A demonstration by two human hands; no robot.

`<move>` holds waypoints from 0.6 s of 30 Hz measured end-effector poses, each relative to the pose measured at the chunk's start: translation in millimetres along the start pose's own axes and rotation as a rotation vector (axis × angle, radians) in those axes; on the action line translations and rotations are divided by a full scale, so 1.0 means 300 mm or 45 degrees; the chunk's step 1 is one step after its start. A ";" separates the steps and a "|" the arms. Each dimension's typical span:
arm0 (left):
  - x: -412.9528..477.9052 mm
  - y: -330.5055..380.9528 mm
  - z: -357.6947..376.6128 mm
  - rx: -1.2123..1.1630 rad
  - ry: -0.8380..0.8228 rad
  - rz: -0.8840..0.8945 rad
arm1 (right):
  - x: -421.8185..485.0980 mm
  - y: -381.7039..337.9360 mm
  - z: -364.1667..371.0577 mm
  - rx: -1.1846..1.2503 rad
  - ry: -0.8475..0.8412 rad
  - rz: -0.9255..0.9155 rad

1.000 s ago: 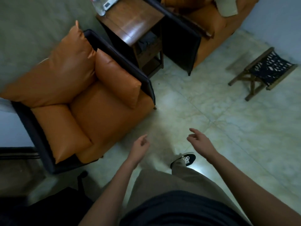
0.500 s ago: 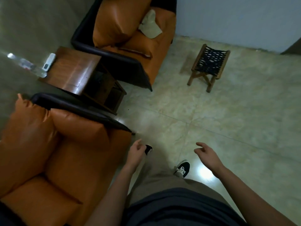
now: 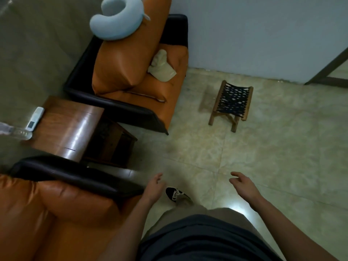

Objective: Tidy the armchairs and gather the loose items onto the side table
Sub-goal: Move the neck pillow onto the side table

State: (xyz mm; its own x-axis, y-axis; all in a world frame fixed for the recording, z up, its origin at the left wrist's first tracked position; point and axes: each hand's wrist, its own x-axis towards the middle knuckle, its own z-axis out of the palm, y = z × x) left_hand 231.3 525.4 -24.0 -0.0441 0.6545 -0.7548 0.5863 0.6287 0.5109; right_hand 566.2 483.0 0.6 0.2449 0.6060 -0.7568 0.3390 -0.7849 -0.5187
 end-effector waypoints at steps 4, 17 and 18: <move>0.185 0.057 -0.106 0.081 0.028 0.029 | 0.123 -0.216 0.030 -0.026 0.034 -0.095; 0.411 0.433 -0.182 0.056 0.101 -0.143 | 0.652 -0.732 -0.192 -0.157 -0.165 -0.206; 0.423 0.483 -0.201 0.038 0.130 -0.143 | 0.709 -0.785 -0.227 -0.164 -0.180 -0.214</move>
State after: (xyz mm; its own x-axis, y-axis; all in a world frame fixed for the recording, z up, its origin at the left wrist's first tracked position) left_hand 262.0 725.1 -21.0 -0.1916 0.6211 -0.7600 0.5968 0.6884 0.4121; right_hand 600.5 805.6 -11.2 0.0493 0.6953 -0.7170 0.4792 -0.6463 -0.5938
